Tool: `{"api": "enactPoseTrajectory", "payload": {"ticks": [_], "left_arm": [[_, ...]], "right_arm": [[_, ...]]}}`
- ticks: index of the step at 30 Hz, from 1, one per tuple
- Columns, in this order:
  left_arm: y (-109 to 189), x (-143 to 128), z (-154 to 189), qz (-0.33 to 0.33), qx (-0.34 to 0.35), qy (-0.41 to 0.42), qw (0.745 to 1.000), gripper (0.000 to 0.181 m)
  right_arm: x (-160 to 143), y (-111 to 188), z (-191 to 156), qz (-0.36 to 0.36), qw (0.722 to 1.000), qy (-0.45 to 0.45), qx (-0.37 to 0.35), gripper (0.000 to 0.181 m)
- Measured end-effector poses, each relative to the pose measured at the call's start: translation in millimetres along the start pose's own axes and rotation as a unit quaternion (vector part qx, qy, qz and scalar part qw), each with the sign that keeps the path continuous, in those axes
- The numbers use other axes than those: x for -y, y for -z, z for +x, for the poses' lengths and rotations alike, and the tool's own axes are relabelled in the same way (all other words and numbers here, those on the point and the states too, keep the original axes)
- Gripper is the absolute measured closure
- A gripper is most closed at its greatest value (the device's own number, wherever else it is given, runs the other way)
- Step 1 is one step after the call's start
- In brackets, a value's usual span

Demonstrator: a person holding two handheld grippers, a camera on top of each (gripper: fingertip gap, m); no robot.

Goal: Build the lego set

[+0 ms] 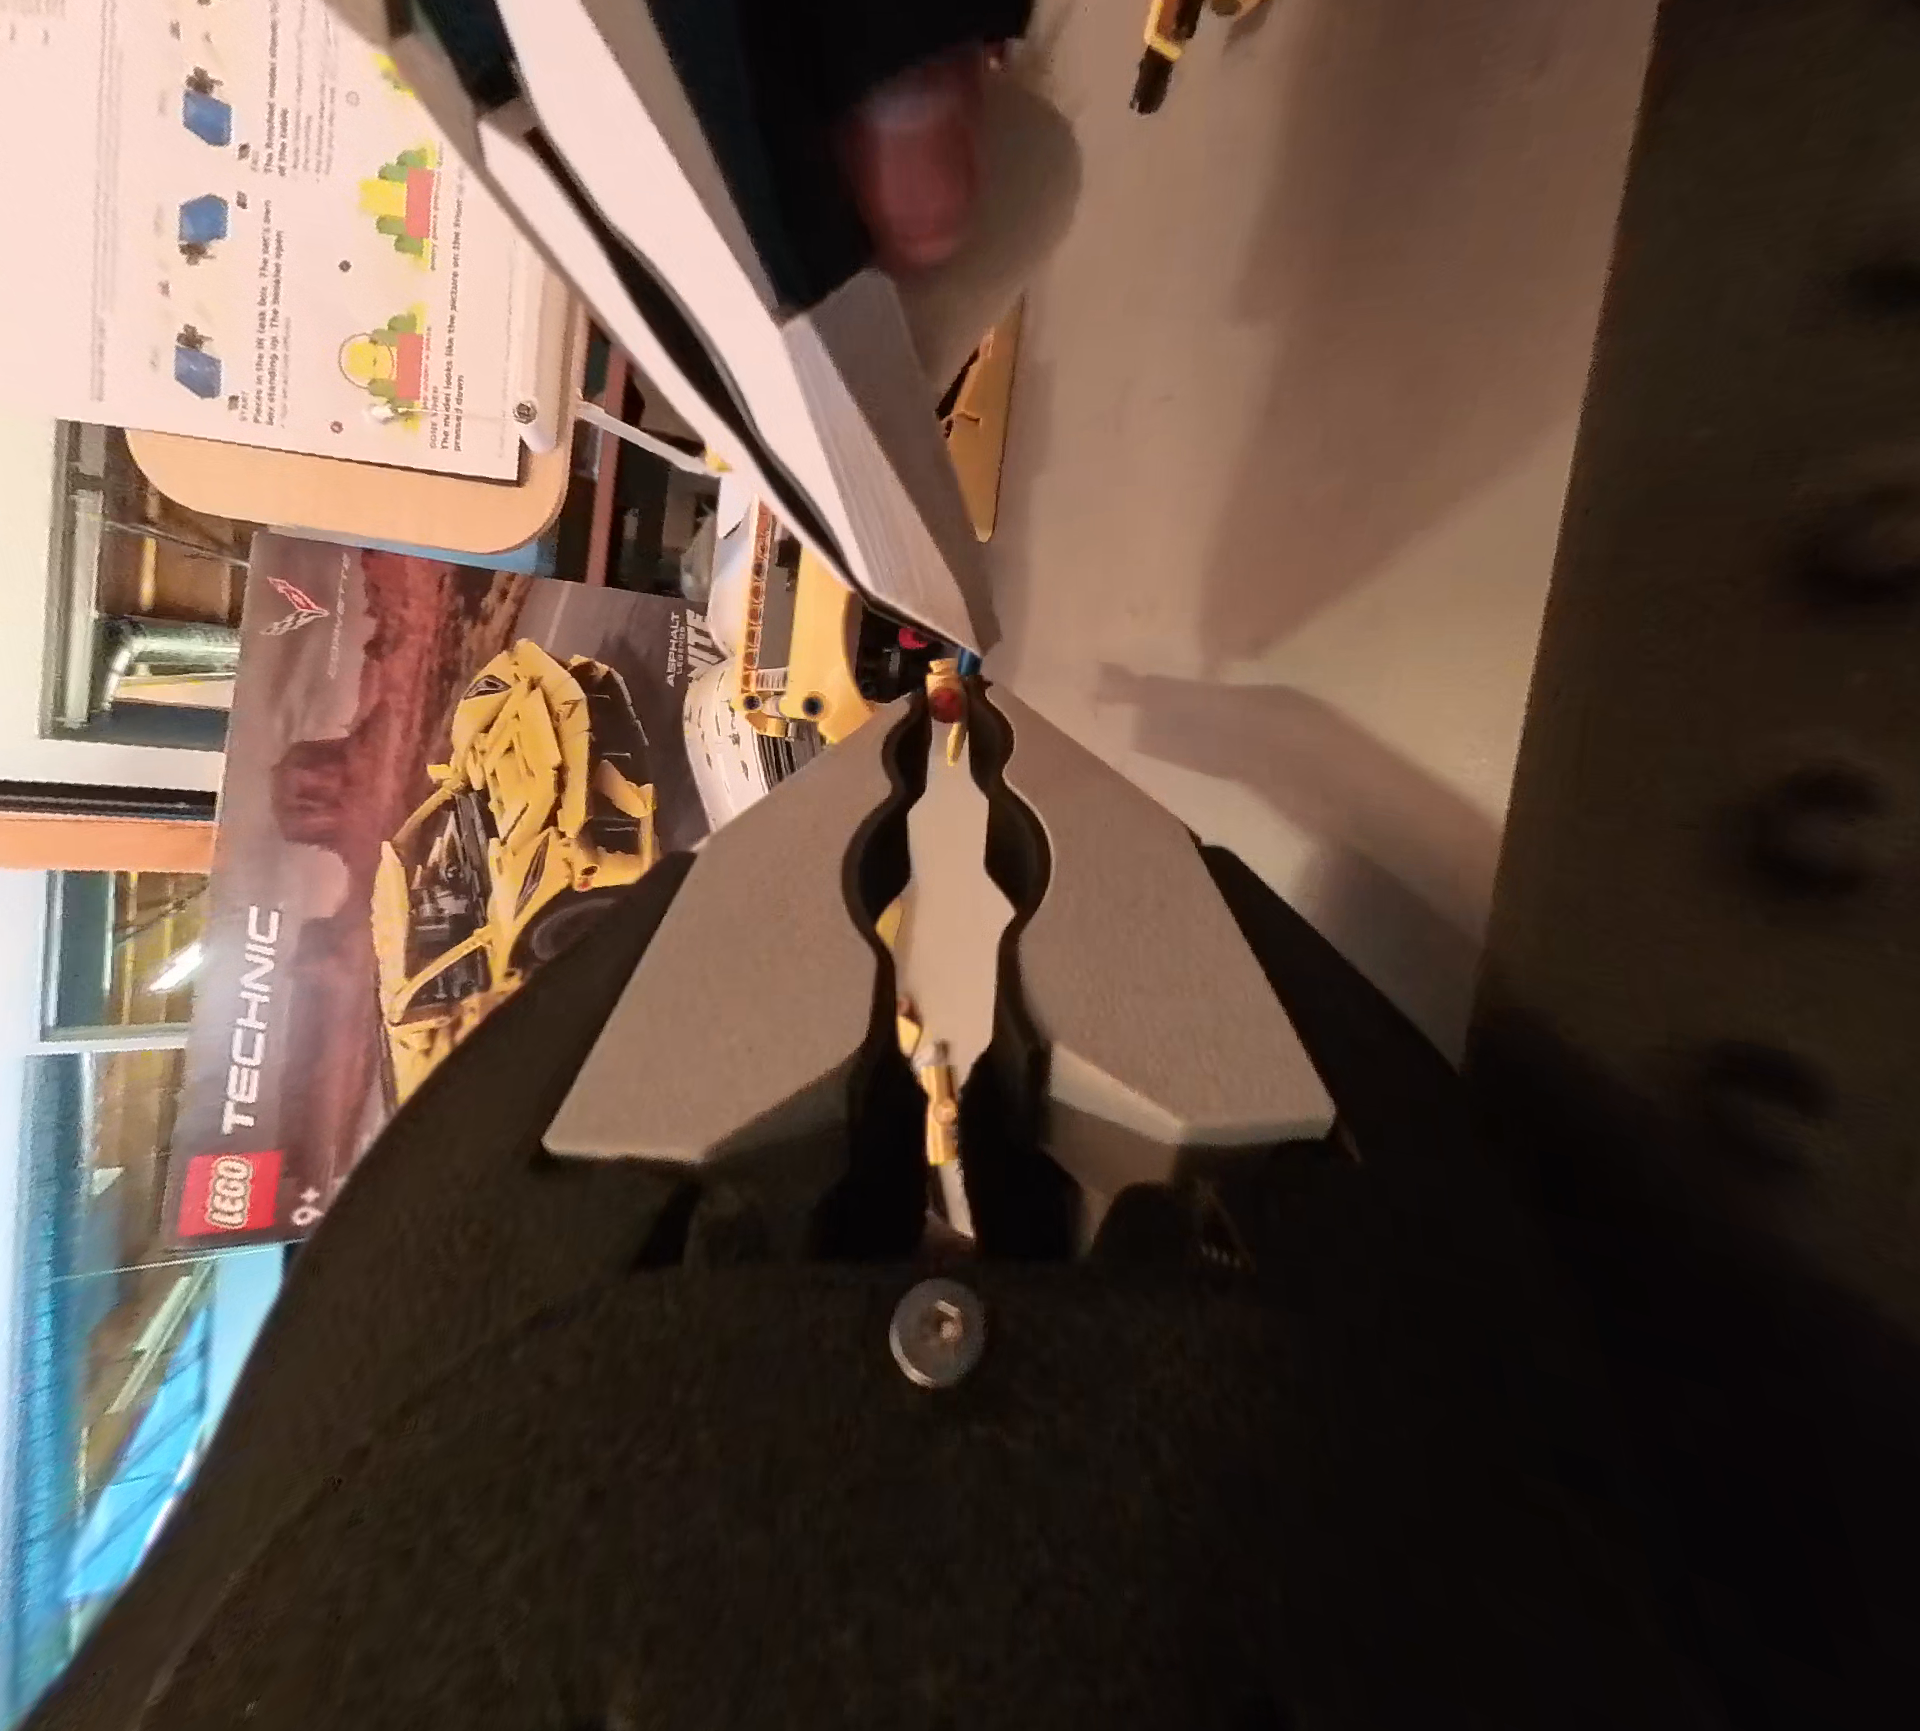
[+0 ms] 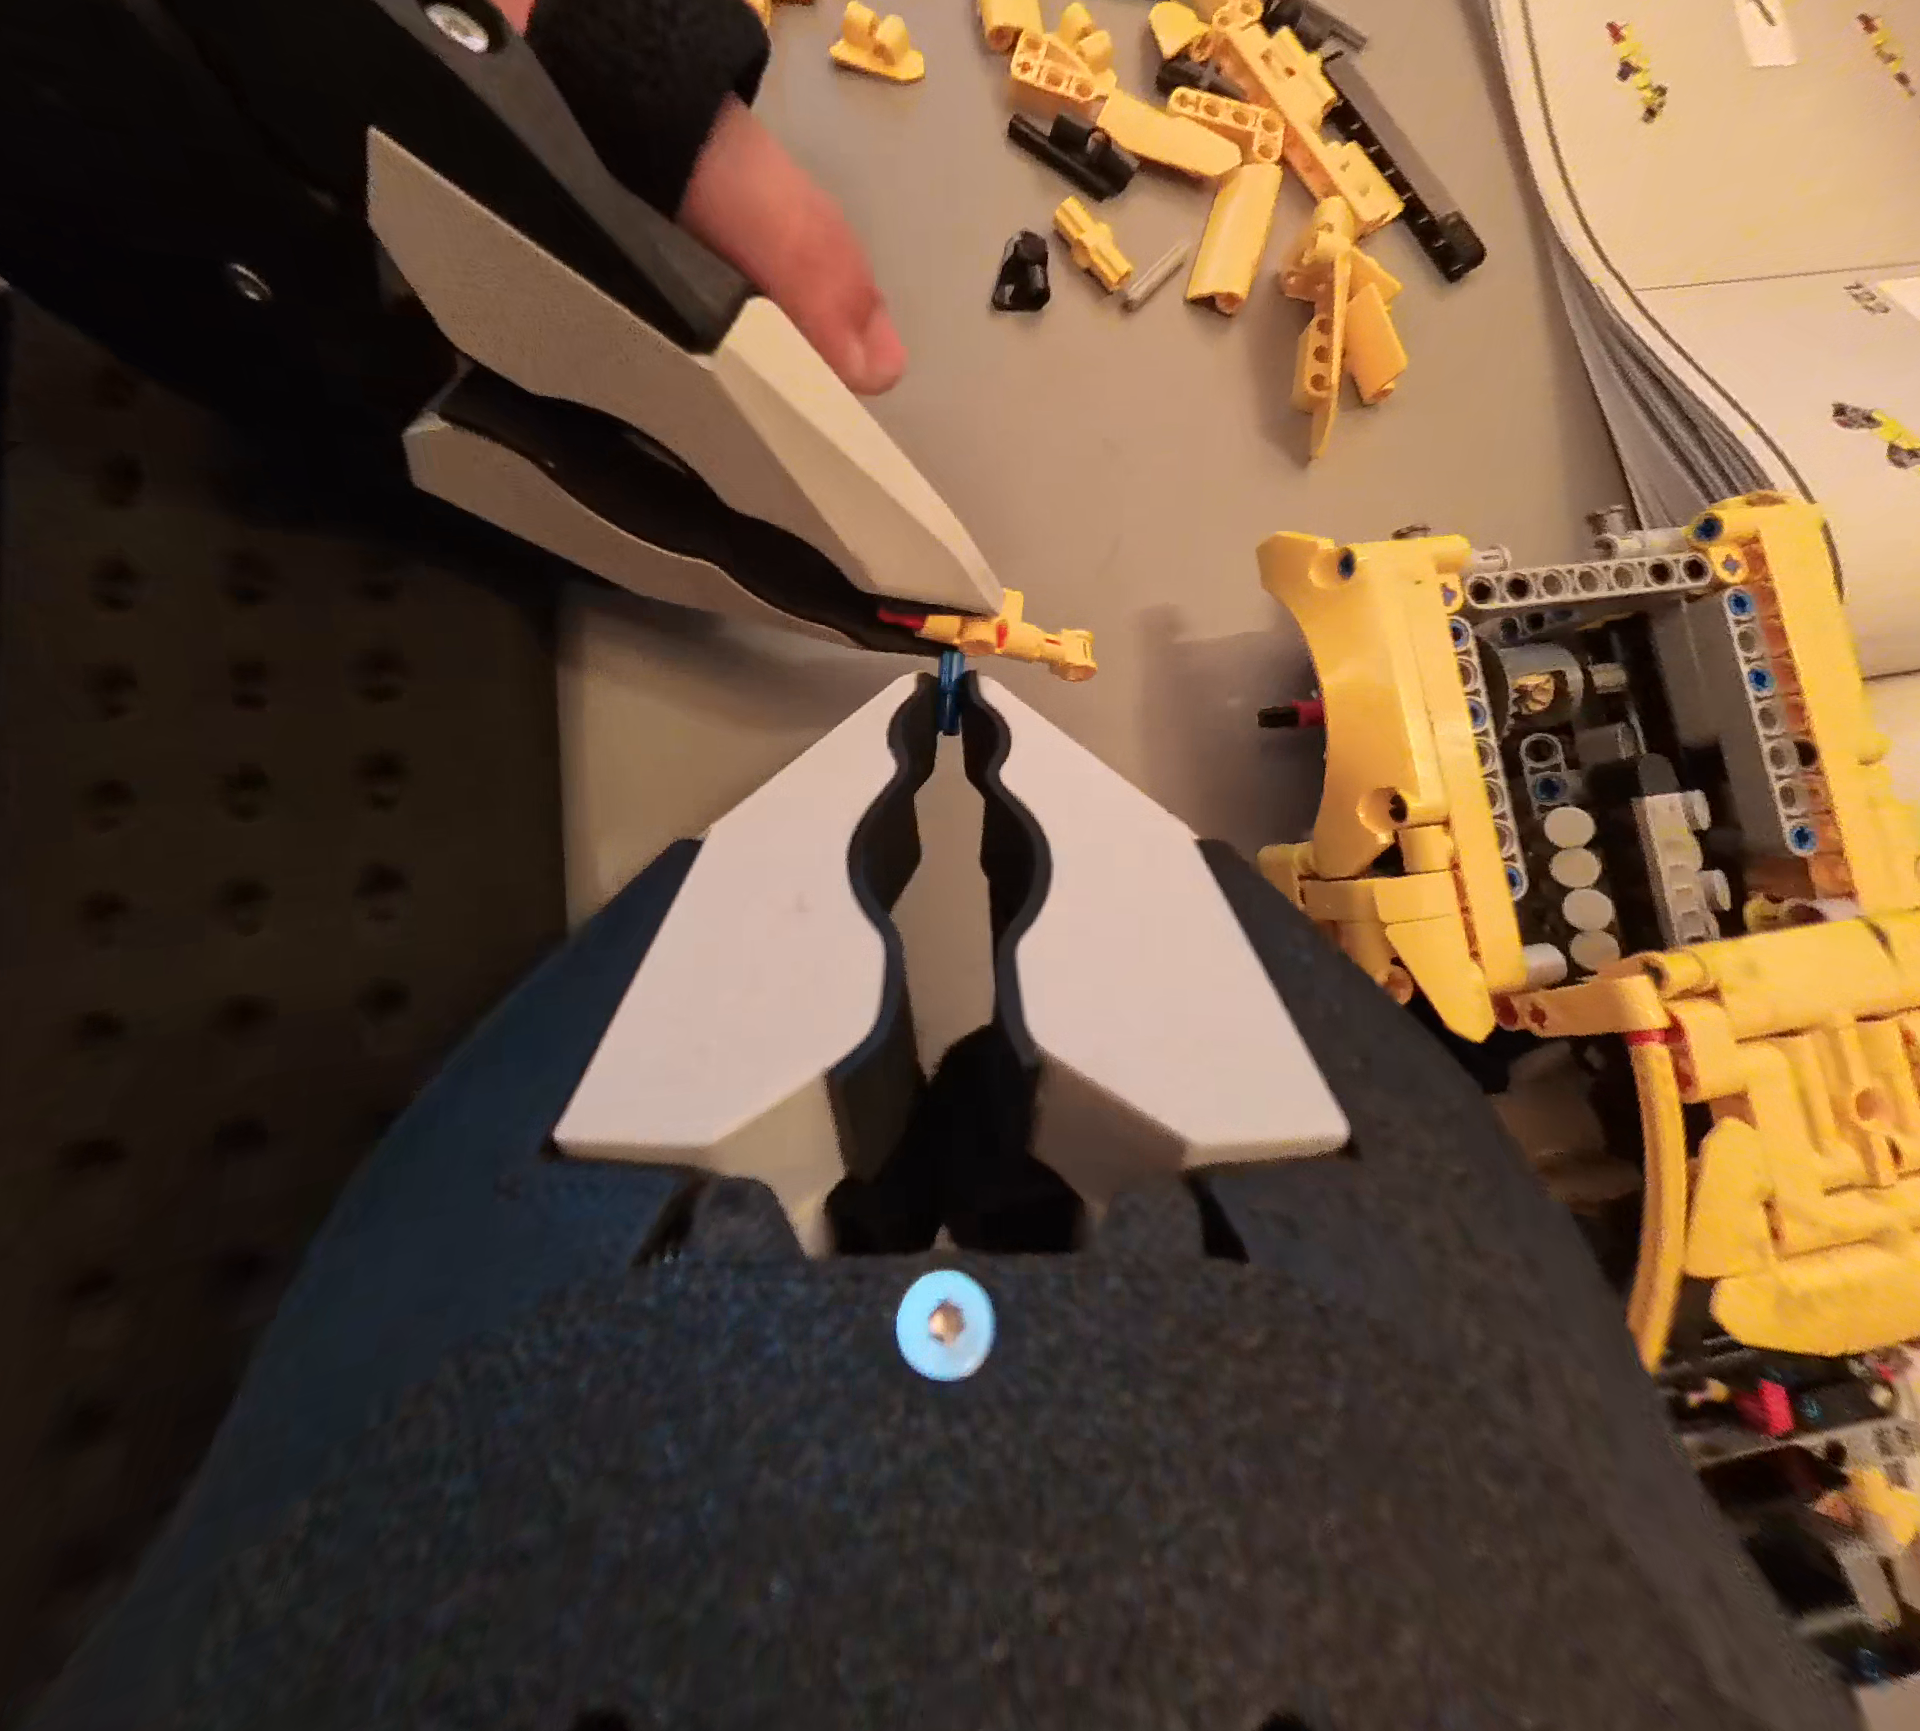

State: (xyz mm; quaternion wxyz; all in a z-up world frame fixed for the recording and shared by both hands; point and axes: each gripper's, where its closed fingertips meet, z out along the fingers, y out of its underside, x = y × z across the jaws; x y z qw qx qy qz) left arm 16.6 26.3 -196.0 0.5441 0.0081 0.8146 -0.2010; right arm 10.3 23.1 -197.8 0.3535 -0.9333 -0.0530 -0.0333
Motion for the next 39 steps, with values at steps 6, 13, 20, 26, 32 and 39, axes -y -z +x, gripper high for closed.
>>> {"api": "enactPoseTrajectory", "payload": {"ticks": [6,13,20,26,32,39], "left_arm": [[0.7,0.0,-1.6,0.001,0.004,-0.003,1.0,0.175],[-0.1,1.1,2.2,-0.004,0.003,-0.024,1.0,0.175],[1.5,3.0,1.6,-0.009,0.023,-0.073,0.997,0.175],[1.9,6.4,2.7,-0.005,0.023,-0.083,0.996,0.175],[0.6,3.2,5.1,-0.015,0.014,-0.083,0.996,0.176],[-1.0,2.7,7.4,-0.001,-0.017,-0.014,1.0,0.175]], "right_arm": [[1.2,1.3,5.3,-0.026,0.999,0.023,-0.004,0.178],[0.1,-0.2,2.9,-0.044,0.998,0.034,0.013,0.178],[0.5,0.3,1.1,-0.05,0.997,0.011,0.06,0.178],[-1.4,1.4,-1.6,-0.043,0.992,-0.011,0.119,0.178],[-2.2,-3.6,-0.7,-0.063,0.992,-0.014,0.113,0.179],[-4.6,-2.8,-0.9,-0.05,0.992,-0.026,0.114,0.177]]}}
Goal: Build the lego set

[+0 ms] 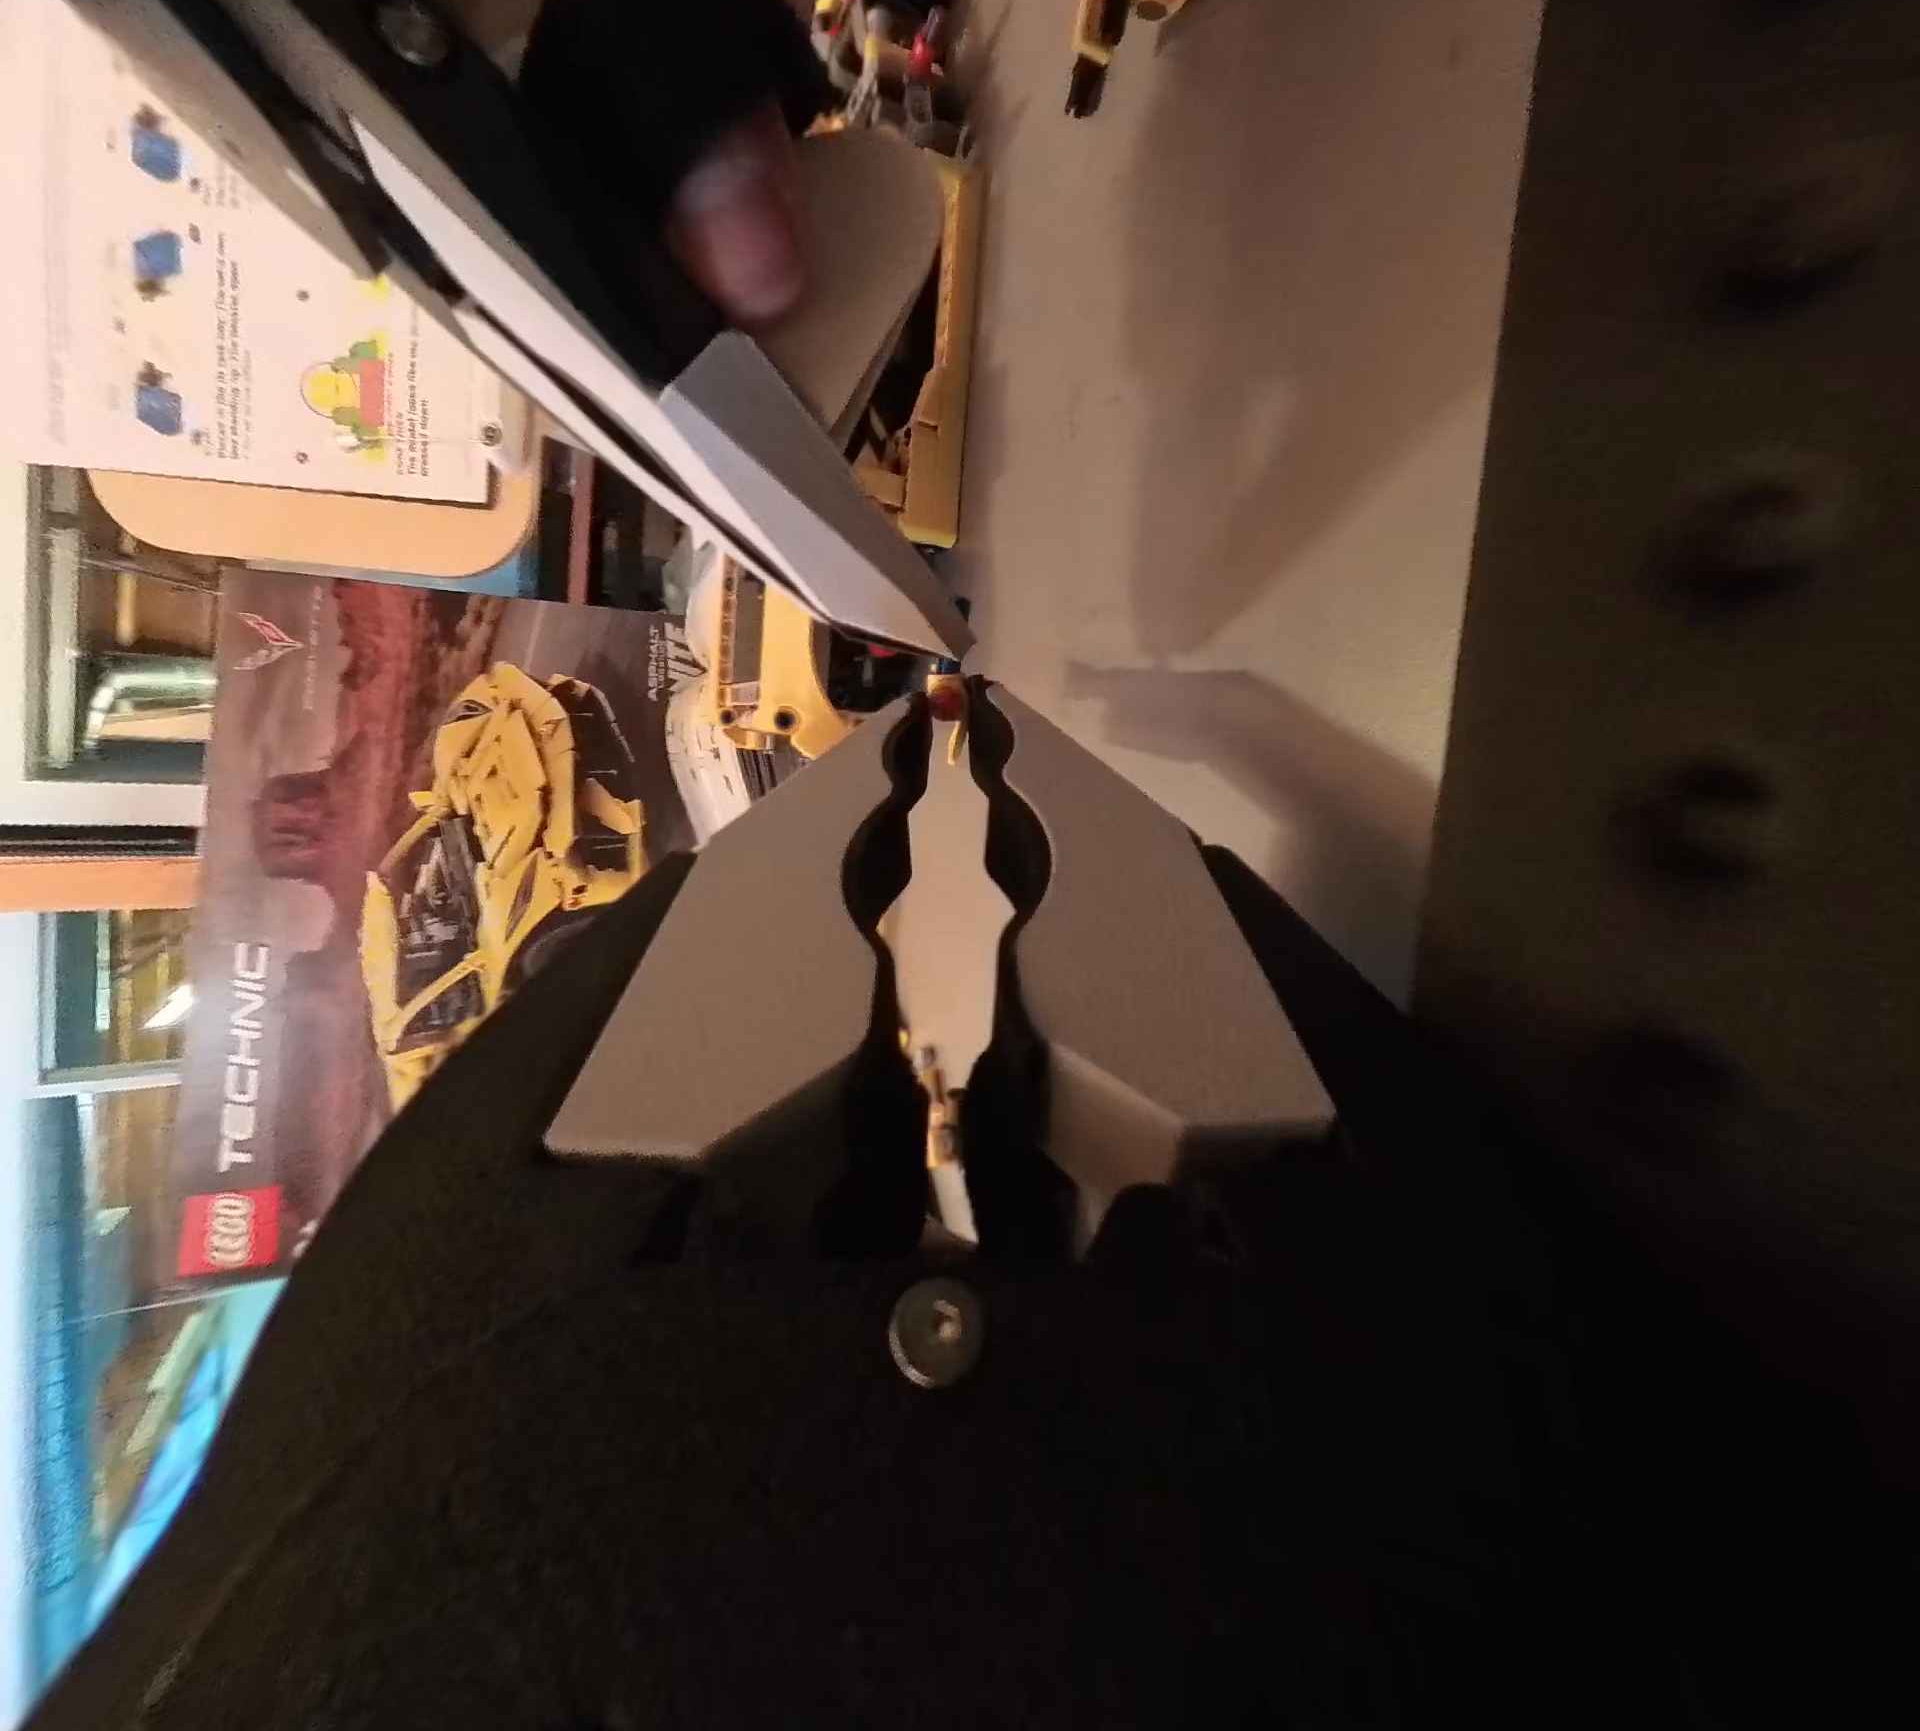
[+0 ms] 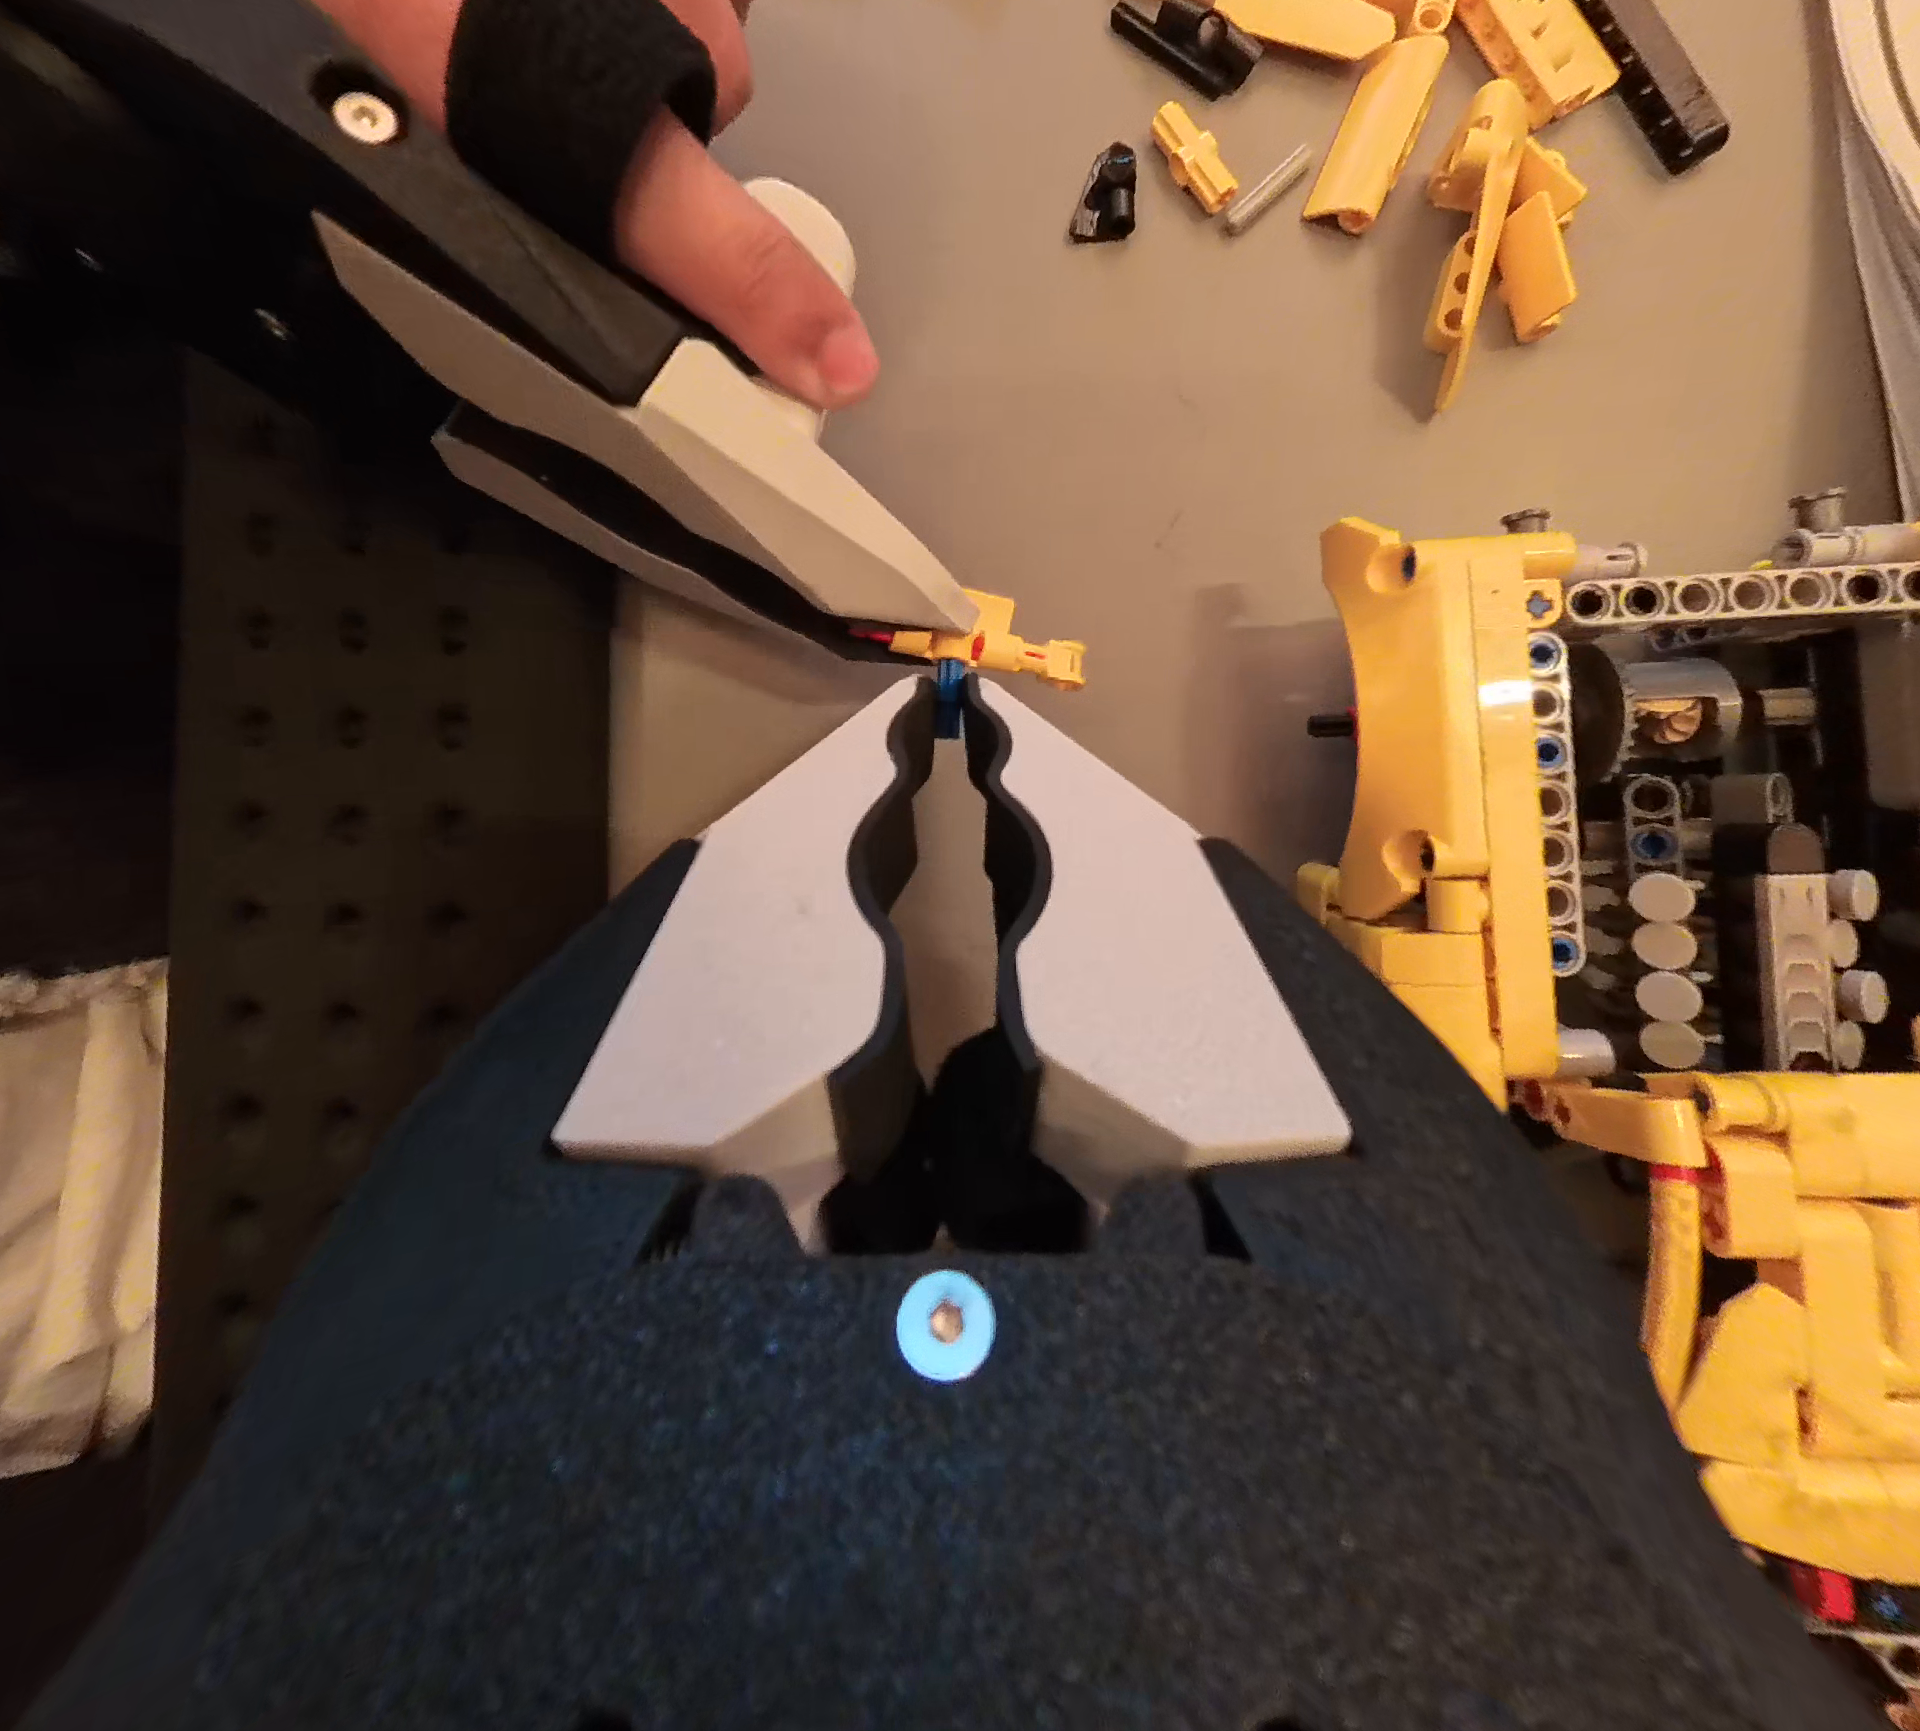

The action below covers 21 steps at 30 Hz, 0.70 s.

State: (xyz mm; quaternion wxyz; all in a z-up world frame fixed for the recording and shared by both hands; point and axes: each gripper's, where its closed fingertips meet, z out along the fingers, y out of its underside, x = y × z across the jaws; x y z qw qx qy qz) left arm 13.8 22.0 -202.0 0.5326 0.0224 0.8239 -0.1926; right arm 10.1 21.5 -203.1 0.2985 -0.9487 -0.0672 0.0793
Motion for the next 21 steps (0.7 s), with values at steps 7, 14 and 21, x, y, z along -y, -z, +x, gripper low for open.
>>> {"api": "enactPoseTrajectory", "payload": {"ticks": [7,14,21], "left_arm": [[-0.7,-4.1,1.4,-0.007,-0.005,0.004,1.0,0.175],[-0.6,-3.0,2.2,-0.003,-0.006,0.003,1.0,0.175],[-0.7,-0.5,2.6,-0.004,0.005,-0.024,1.0,0.175]], "right_arm": [[-8.2,-4.1,2.9,-0.009,1.0,-0.008,-0.001,0.177],[-8.8,-1.0,4.4,0.003,1.0,-0.017,0.001,0.177],[-3.0,-1.8,-1.6,-0.026,0.999,0.026,0.005,0.177]]}}
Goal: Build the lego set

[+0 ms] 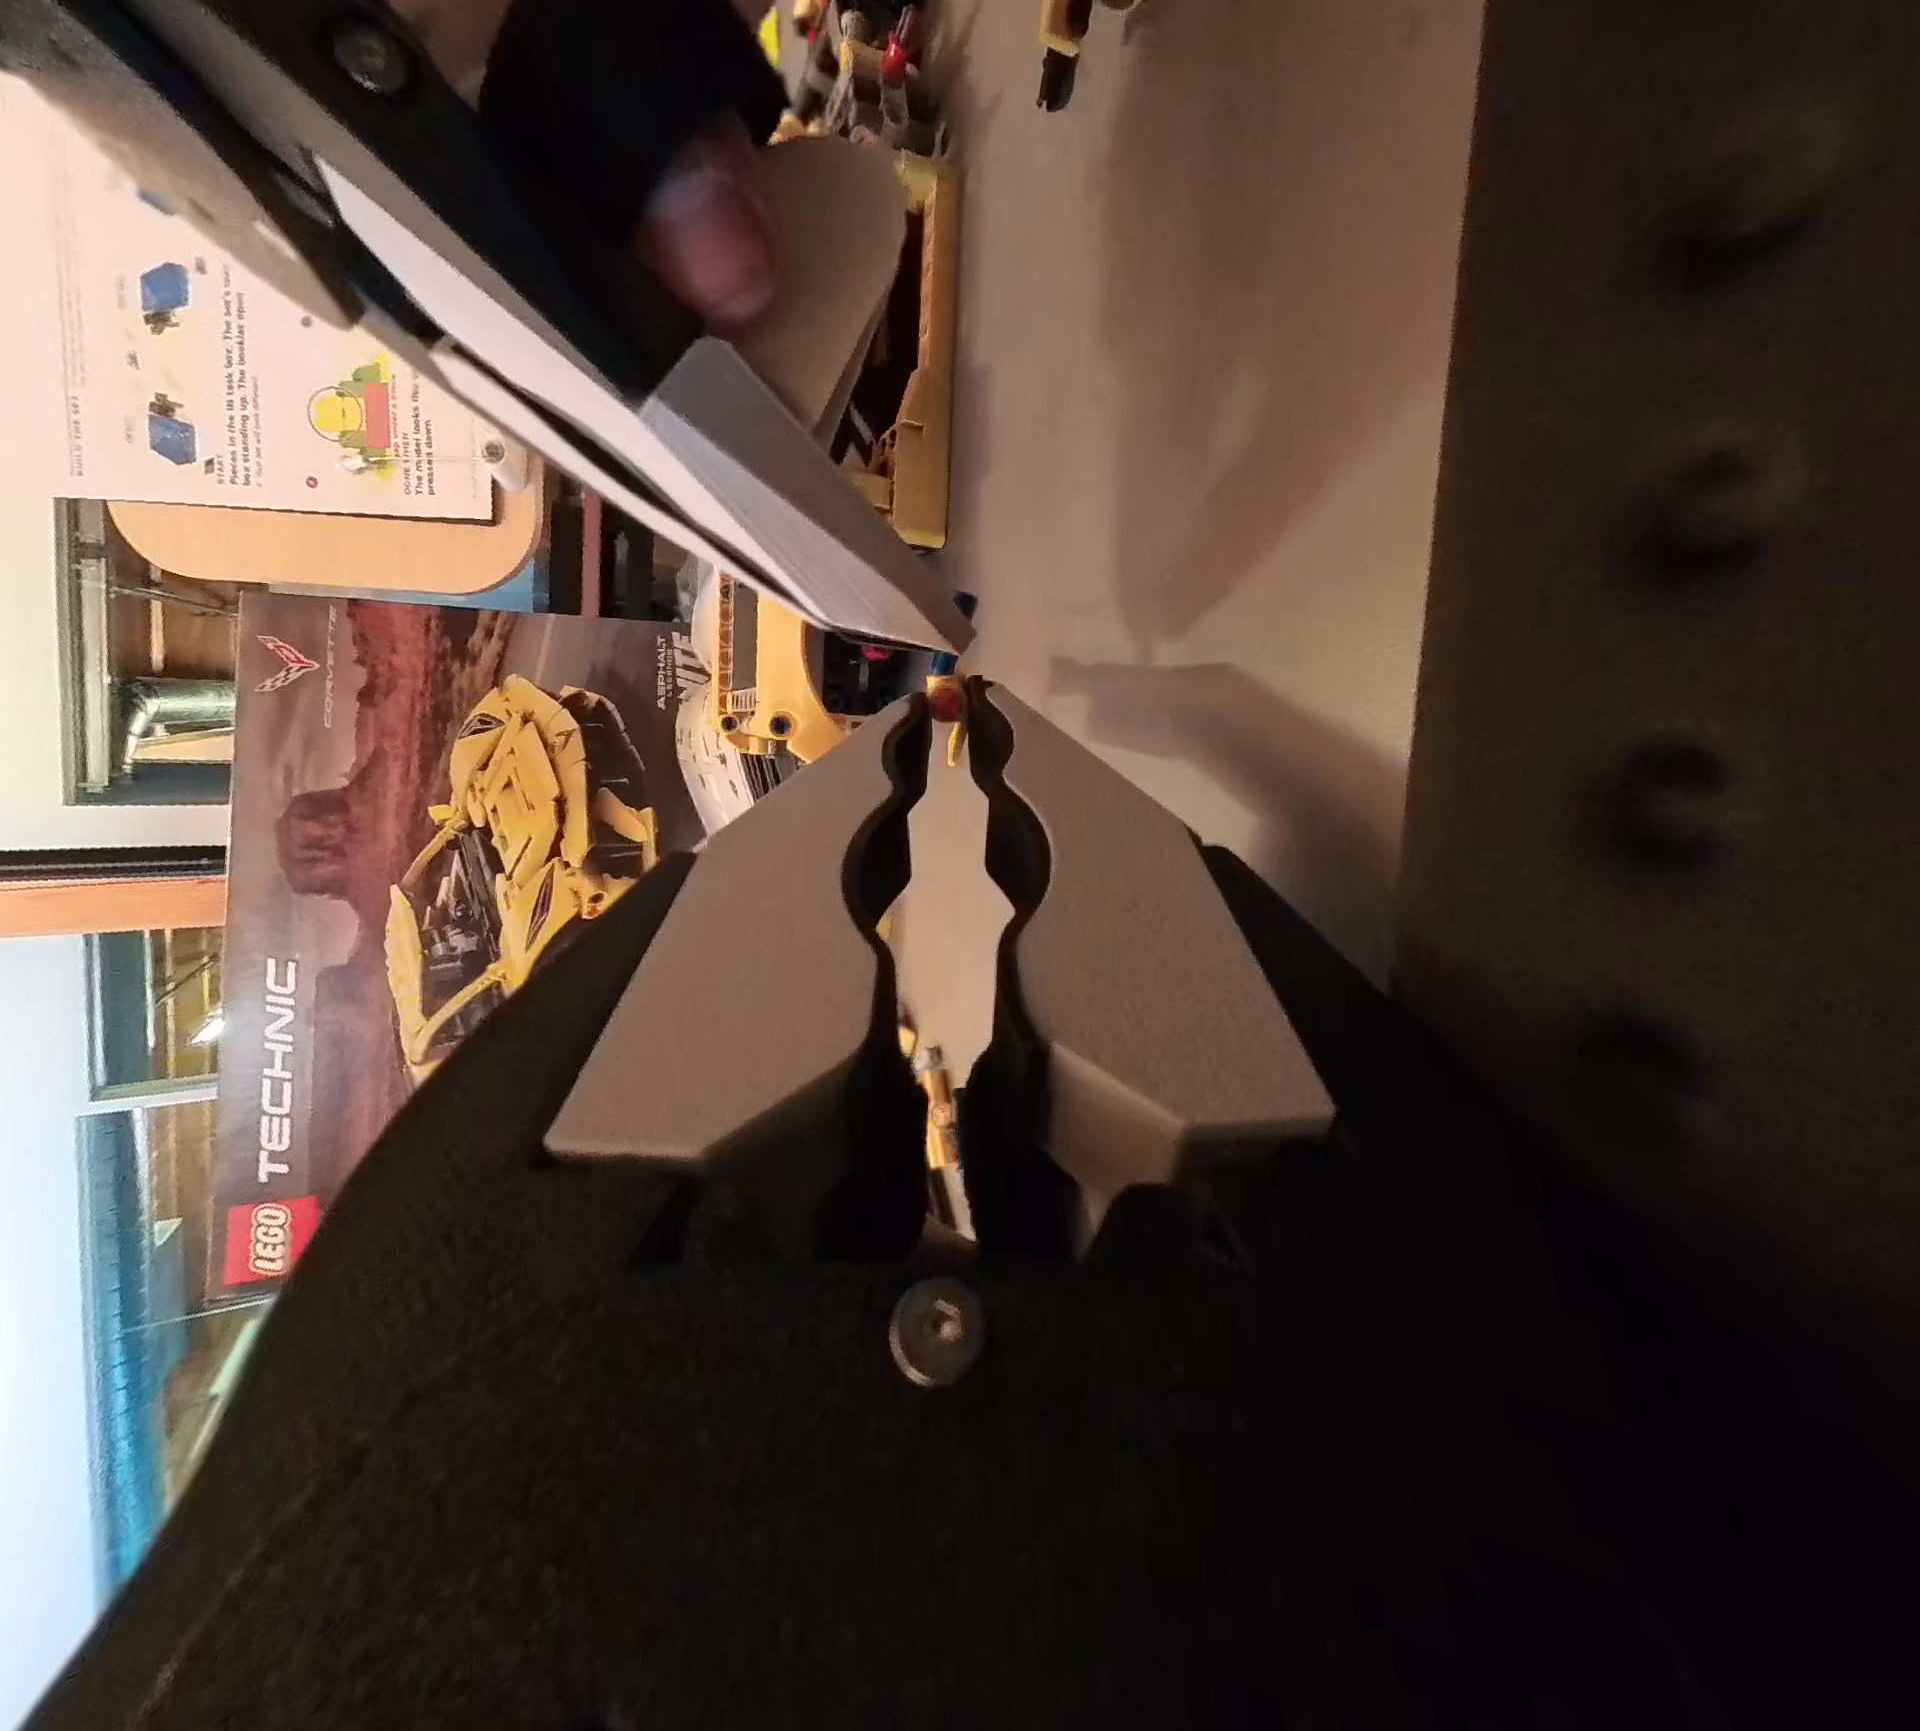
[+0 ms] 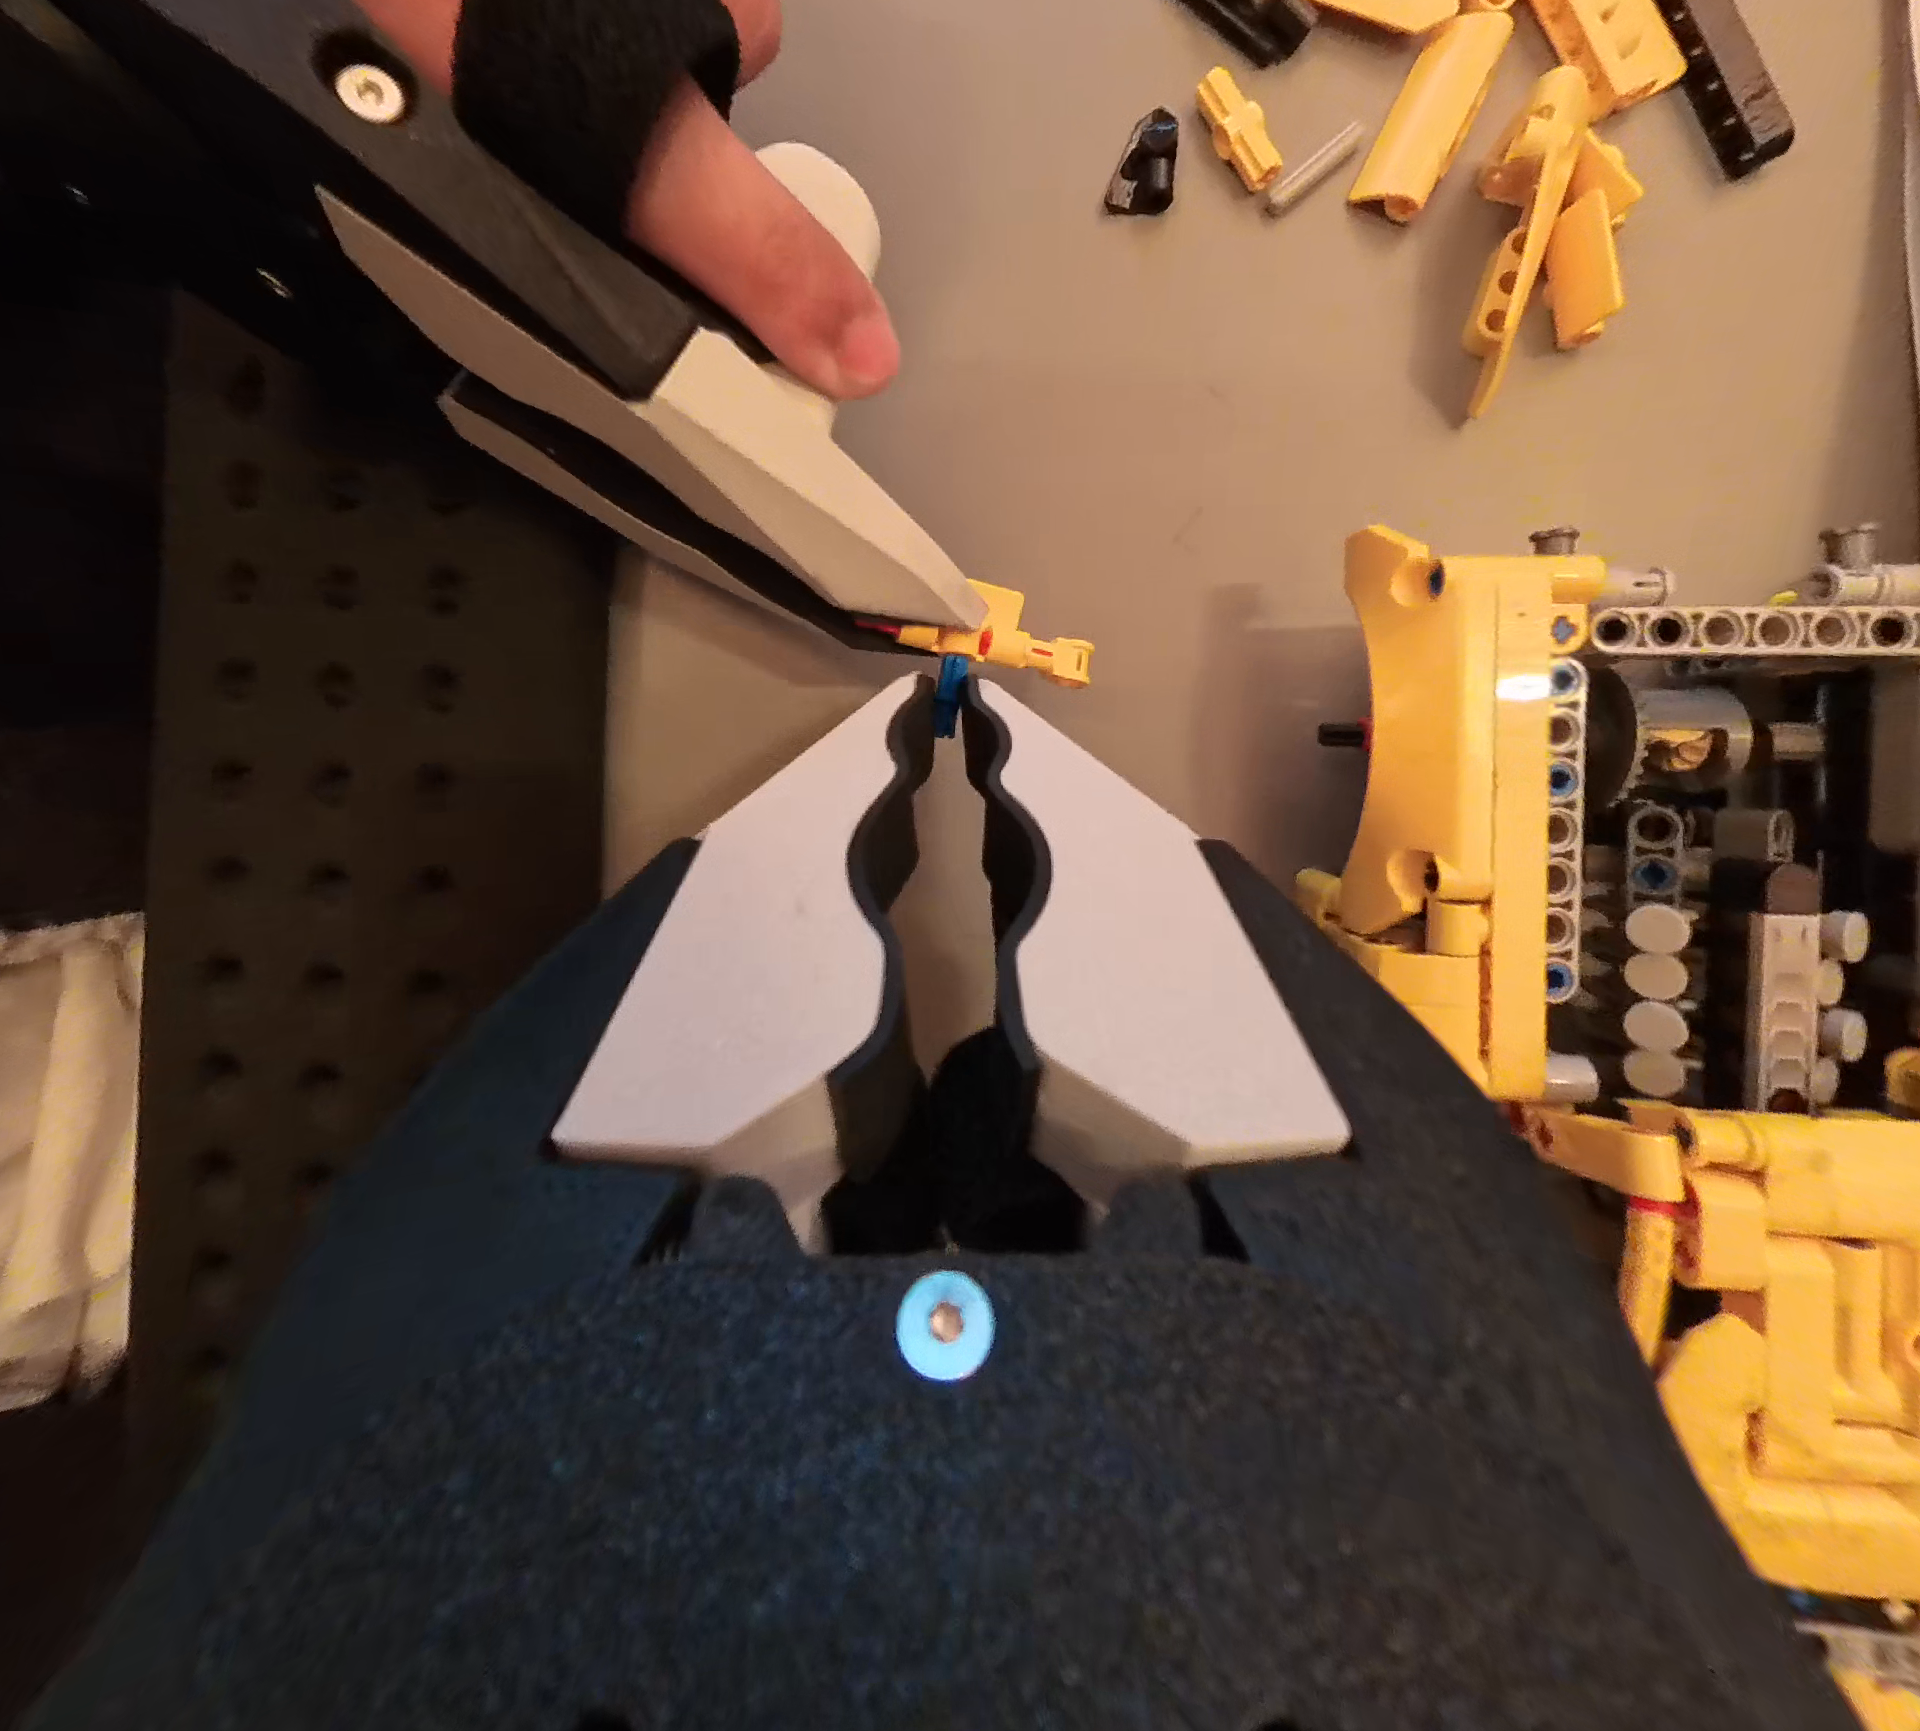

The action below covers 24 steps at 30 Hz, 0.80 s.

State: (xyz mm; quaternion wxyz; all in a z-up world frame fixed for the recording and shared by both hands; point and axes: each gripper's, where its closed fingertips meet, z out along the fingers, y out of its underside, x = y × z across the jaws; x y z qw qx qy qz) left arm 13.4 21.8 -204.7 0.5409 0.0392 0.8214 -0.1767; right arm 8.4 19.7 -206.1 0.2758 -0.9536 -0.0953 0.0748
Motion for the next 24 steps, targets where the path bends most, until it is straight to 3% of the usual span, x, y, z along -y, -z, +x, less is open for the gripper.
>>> {"api": "enactPoseTrajectory", "payload": {"ticks": [13,17,20,24], "left_arm": [[0,5,-2,-0.006,0.016,-0.046,0.999,0.175],[-1,3,3,0.006,-0.014,0.008,1.0,0.175],[1,-3,1,0.004,-0.024,0.042,0.999,0.175],[1,-2,3,0.01,-0.036,0.057,0.998,0.175]], "right_arm": [[-2,-1,0,-0.071,0.996,0.055,0.029,0.179],[-7,-4,-1,-0.062,0.996,0.038,0.045,0.178],[-27,-9,7,-0.07,0.997,0.042,0.011,0.178],[-33,-11,6,-0.023,0.999,0.026,-0.012,0.177]]}}
